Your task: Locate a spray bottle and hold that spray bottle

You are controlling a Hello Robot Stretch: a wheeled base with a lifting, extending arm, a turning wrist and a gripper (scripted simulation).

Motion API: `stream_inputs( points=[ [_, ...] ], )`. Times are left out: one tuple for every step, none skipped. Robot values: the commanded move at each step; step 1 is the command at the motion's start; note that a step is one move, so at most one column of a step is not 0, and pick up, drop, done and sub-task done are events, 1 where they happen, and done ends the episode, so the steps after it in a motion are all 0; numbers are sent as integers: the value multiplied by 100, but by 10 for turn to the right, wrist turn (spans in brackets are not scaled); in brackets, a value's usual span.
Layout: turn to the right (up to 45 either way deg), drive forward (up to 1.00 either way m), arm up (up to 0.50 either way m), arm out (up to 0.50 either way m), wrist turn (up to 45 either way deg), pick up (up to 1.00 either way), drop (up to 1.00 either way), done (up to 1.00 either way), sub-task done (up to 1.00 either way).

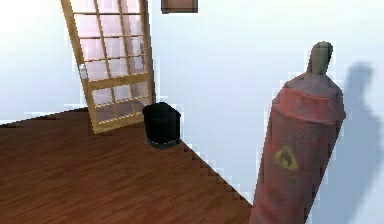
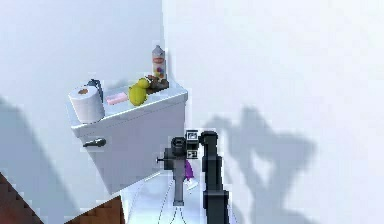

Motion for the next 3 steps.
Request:
stream_inputs(
  points=[
    [0,0,0,0,450,0,0,0,0],
    [0,0,0,0,450,0,0,0,0],
    [0,0,0,0,450,0,0,0,0]
  ],
)
